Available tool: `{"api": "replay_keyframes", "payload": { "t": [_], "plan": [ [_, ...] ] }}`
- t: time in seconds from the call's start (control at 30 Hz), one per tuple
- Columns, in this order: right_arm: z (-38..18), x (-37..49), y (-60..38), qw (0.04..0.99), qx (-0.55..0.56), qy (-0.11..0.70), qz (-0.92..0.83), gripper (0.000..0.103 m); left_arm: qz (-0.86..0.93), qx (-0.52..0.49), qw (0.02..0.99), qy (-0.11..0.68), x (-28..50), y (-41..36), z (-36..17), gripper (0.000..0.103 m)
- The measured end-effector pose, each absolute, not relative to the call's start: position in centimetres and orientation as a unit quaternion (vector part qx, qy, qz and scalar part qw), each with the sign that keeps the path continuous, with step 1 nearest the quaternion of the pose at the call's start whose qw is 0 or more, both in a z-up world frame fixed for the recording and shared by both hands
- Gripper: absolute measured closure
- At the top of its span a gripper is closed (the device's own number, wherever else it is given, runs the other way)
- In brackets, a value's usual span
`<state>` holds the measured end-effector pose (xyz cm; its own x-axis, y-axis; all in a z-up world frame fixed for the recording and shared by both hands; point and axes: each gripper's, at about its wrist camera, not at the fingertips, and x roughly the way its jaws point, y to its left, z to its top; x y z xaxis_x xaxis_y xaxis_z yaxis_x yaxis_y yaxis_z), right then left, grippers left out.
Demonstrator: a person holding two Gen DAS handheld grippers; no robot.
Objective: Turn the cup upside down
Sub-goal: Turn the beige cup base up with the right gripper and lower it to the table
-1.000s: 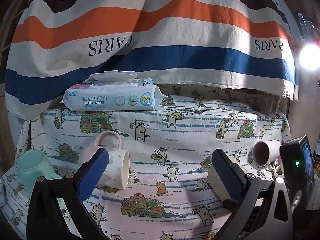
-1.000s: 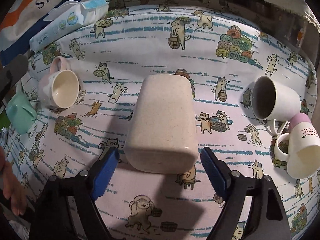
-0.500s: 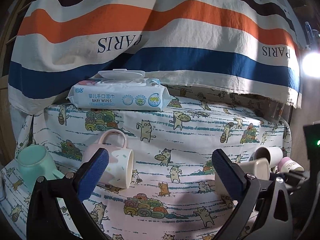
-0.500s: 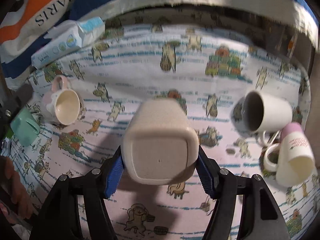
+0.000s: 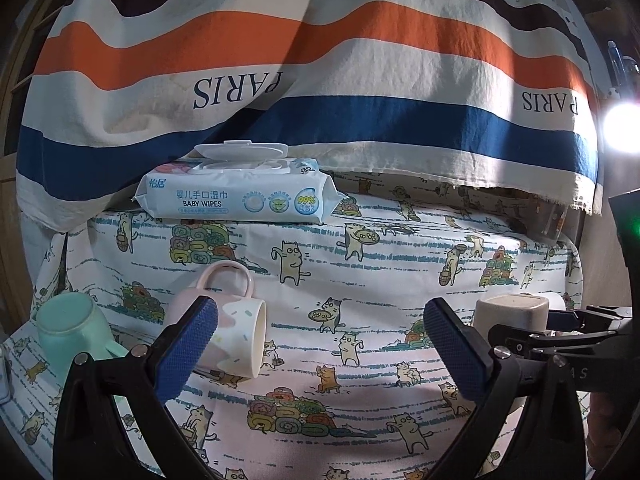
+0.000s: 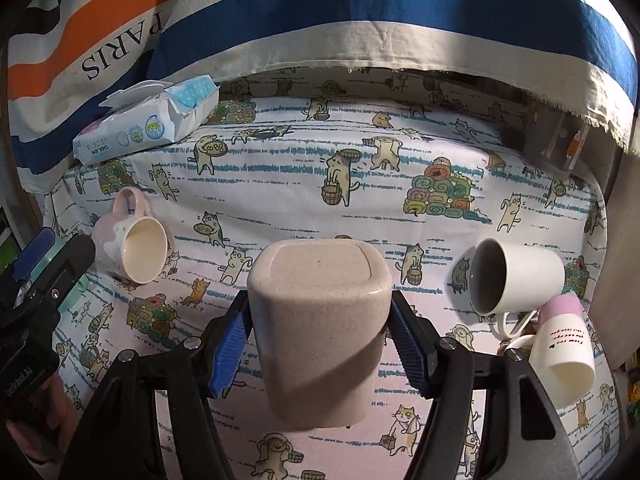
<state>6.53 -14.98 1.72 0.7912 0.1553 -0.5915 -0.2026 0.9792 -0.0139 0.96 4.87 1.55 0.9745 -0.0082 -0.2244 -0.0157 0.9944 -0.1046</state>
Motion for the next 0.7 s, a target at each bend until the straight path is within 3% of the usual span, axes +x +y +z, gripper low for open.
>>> {"api": "replay_keyframes", "payload": {
  "t": [0.53, 0.7],
  "plan": [
    [0.5, 9.3, -15.0, 0.962, -0.020, 0.261, 0.080, 0.035, 0.002, -0.051, 0.993, 0.110, 1.0, 5.0, 1.6, 0.001],
    [-0.8, 9.8, -14.8, 0.955, -0.025, 0.285, 0.074, 0.034, -0.005, -0.050, 0.993, 0.108, 0.9, 4.8, 1.6, 0.001]
  ]
}}
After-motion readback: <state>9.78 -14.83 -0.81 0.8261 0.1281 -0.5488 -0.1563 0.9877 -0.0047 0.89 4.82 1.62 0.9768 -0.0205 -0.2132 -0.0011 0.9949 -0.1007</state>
